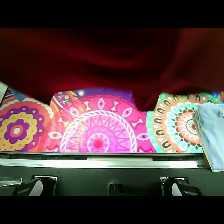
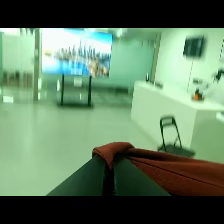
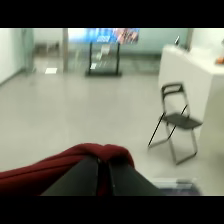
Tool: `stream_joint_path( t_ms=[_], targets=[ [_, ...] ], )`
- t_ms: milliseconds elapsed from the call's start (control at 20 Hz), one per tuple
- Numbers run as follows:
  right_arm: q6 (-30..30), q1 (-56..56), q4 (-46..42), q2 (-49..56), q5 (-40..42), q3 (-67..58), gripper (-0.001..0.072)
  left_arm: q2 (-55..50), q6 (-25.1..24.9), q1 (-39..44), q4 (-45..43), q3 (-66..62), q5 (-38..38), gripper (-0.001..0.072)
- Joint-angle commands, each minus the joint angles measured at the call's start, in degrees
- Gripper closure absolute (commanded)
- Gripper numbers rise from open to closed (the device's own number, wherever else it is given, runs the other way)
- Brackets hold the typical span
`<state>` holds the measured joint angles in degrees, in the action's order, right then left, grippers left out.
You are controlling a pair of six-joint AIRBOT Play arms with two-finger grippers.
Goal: Fold the clothes and pants, and hang the long-sleeved shirts on hangers.
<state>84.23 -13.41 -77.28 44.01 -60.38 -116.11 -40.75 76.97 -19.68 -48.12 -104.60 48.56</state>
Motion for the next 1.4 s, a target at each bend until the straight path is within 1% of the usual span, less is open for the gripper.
stream_joint_path(
  t_ms=[0, 50, 100, 150, 200, 300, 350, 400, 450, 500, 600, 700, 750, 900, 1050, 1150, 1200, 1250, 1350],
  targets=[
    [2.4, 0.0, -4.0, -3.4, 6.9, -0.3, 0.0674, 3.0, 1.1, 0.0, -0.1, -0.6, -3.3, 0.0682],
    [2.9, 0.0, -4.0, -3.0, 6.5, -0.3, 0.0674, 2.5, 1.1, 0.0, -0.1, -0.6, -1.3, 0.0682],
    [2.8, 0.0, -4.0, -2.1, 4.0, -0.3, 0.0675, 1.5, 1.1, 0.0, -0.1, -0.3, 1.7, 0.0682],
    [2.8, 0.0, -4.1, -0.8, -0.5, -0.3, 0.0675, 0.0, 1.1, 0.0, -0.1, 0.3, 6.0, 0.0682],
    [2.8, 0.0, -4.2, 1.3, -7.7, -0.3, 0.0675, -1.6, 1.1, 0.0, -0.1, 2.0, 10.4, 0.0682],
    [2.8, 0.0, -4.0, 7.8, -25.9, 0.7, 0.0675, -5.7, 1.1, 0.8, -0.1, 8.7, 16.6, 0.0682],
    [4.0, 0.0, -3.8, 11.7, -33.5, 2.5, 0.0675, -7.7, 1.1, 1.8, -0.1, 13.8, 16.9, 0.0682],
    [5.9, 0.0, -3.1, 16.0, -38.8, 6.1, 0.0675, -10.1, 1.1, 3.5, -0.1, 20.5, 15.7, 0.0682],
    [6.5, 0.0, -1.5, 19.6, -40.5, 10.5, 0.0675, -12.7, 1.1, 5.3, -0.1, 27.2, 14.0, 0.0682],
    [6.5, 0.1, 1.1, 23.1, -39.8, 16.3, 0.0676, -16.0, 1.1, 7.0, -0.1, 34.1, 12.2, 0.0682],
    [6.6, 2.4, 4.2, 29.1, -35.6, 28.0, 0.0676, -24.0, 1.0, 8.9, -0.1, 43.1, 10.3, 0.0682],
    [6.8, 7.0, 4.0, 35.3, -26.2, 37.6, 0.0676, -32.7, 1.0, 9.2, -0.1, 45.5, 10.0, 0.0682],
    [8.4, 8.5, 4.0, 38.4, -21.0, 39.3, 0.0675, -36.4, 1.0, 9.2, 0.0, 45.1, 9.8, 0.0681],
    [12.7, 9.3, 5.9, 45.4, -3.5, 37.6, 0.0675, -43.6, 1.0, 8.9, 0.0, 40.8, 6.5, 0.0681],
    [14.0, 9.3, 6.2, 46.3, 16.7, 35.3, 0.0675, -46.6, 1.0, 9.2, 0.0, 34.2, -0.2, 0.0681],
    [15.8, 9.3, 6.1, 46.8, 26.1, 35.2, 0.0675, -48.6, 1.0, 9.7, 0.0, 30.0, -3.8, 0.0681],
    [16.3, 9.3, 6.1, 47.7, 28.7, 35.2, 0.0675, -50.1, 1.0, 10.1, 0.0, 27.8, -4.3, 0.0681],
    [16.8, 9.3, 6.2, 48.8, 29.5, 35.2, 0.0675, -51.7, 1.0, 10.5, 0.0, 26.1, -4.5, 0.0681],
    [18.2, 9.3, 6.4, 51.8, 28.7, 35.2, 0.0675, -55.4, 1.1, 11.6, 0.0, 23.7, -4.5, 0.0681]
  ],
)
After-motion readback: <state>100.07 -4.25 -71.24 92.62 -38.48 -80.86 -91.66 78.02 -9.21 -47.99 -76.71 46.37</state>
